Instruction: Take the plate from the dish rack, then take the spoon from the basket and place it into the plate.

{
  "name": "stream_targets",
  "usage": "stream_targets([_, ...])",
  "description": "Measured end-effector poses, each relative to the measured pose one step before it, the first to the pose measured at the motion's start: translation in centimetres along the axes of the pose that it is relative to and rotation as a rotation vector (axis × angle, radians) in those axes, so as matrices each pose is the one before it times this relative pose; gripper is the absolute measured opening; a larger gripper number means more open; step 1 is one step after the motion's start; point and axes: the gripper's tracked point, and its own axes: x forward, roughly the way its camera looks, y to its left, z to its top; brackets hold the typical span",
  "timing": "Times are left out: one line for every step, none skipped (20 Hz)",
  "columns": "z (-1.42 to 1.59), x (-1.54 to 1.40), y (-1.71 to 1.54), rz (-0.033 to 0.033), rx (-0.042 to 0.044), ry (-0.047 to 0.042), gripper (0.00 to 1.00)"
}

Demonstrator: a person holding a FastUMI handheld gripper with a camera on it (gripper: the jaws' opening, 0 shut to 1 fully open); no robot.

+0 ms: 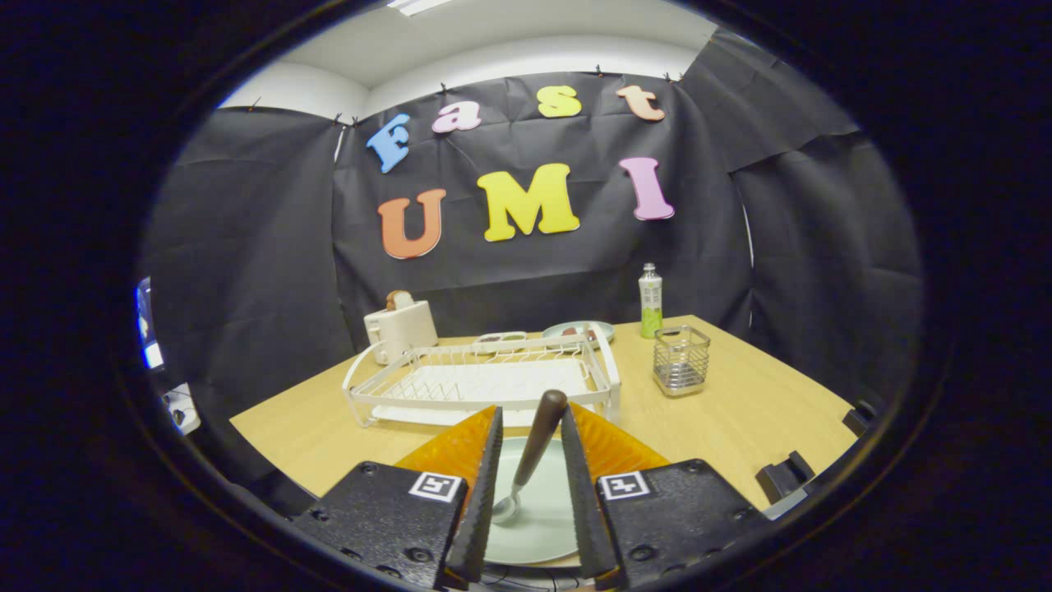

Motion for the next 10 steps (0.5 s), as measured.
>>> stream_targets([0.812, -0.782, -0.431, -0.00247, -0.00540, -0.01153, 0.57])
stream_targets([0.703, -0.153, -0.516, 0.00228, 0.00351, -0.01712, 0.66])
stream_targets([0.743, -0.376, -0.255, 0.00195, 0.00555, -0.01578, 0.74])
stream_targets([0.829, -0.644, -0.483, -0.01070, 0.00844, -0.01584, 0.83])
stream_targets([0.842, -0.326, -0.668, -0.01704, 0.00574, -0.00935, 0.91])
stream_targets([0.861, -0.512, -0.484, -0.01742, 0.00805, -0.01357, 0.95])
stream_targets([0.772, -0.237, -0.265, -0.00557, 0.00496, -0.00715, 0.98])
stream_targets([0.481, -0.793, 0.009, -0.00614, 0.00879, 0.00571, 1.00])
stream_targets([0.107, -0.214, -0.198, 0.00527, 0.01133, 0.01697, 1.00])
stream_targets([0.409, -0.613, 0.237, 0.01343, 0.01225, 0.01368, 1.00])
